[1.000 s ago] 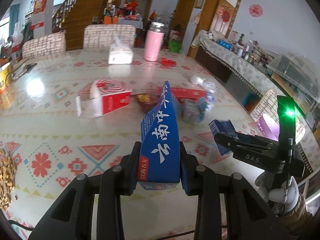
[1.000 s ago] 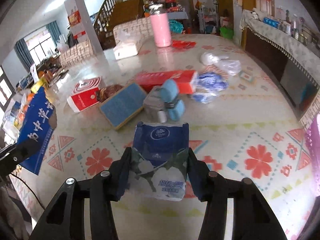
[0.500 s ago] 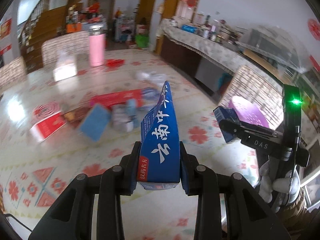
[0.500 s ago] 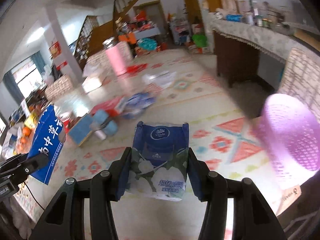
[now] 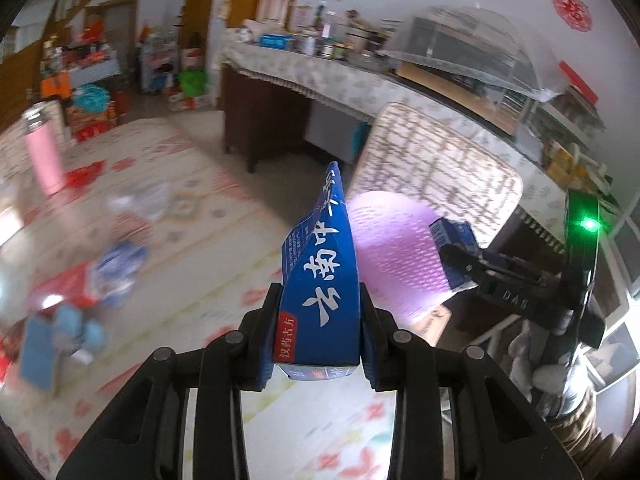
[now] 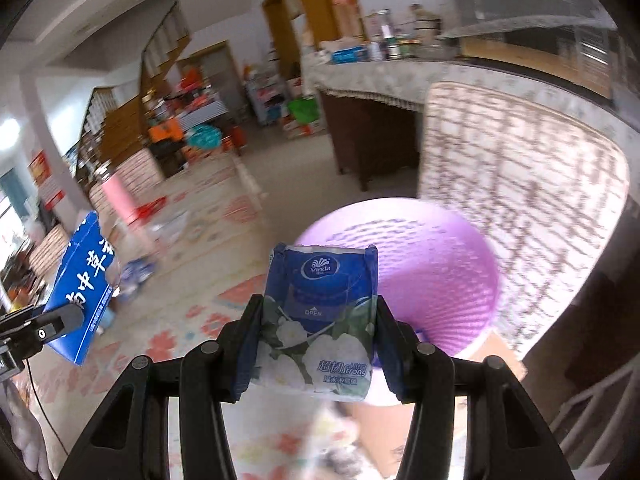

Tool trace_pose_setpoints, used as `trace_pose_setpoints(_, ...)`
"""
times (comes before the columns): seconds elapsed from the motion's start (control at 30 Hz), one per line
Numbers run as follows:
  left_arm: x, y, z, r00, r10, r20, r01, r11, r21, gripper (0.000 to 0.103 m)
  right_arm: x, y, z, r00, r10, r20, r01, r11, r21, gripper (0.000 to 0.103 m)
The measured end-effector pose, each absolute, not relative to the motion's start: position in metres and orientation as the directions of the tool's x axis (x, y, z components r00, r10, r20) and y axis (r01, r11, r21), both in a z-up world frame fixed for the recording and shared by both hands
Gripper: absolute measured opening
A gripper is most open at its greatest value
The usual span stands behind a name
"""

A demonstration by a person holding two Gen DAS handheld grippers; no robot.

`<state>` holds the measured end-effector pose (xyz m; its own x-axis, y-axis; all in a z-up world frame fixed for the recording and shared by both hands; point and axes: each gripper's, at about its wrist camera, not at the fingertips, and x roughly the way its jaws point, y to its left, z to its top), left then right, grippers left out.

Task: Collect trash
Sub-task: 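Carry both items to the purple wastebasket and open both tools over it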

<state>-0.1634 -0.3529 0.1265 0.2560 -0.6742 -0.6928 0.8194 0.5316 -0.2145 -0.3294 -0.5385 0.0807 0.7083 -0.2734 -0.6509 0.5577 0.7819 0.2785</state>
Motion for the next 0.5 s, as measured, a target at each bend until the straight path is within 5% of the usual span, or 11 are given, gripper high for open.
trace_pose_setpoints(0.4,-0.154,-0.478,0.116,0.088,-0.690,-0.719,0.864,0.412,-0.289,0.035,-0.328,-0.600,0.066,0.685,-0.302,-0.662,0.605,0.743,0.286,0.059)
trace_pose_setpoints(0.43,-0.153,-0.486,0.114,0.085,-0.688,-0.720,0.866,0.409,-0.288,0.040,-0.324,-0.604,0.063,0.685,-0.301,-0.663,0.603,0.745,0.284,0.059)
trace_pose_setpoints(0.5,-0.152,-0.492,0.112,0.099,-0.680,-0.727,0.864,0.421,-0.276,0.070,-0.320,-0.611,0.058,0.672,-0.300,-0.677,0.617,0.732,0.288,0.067)
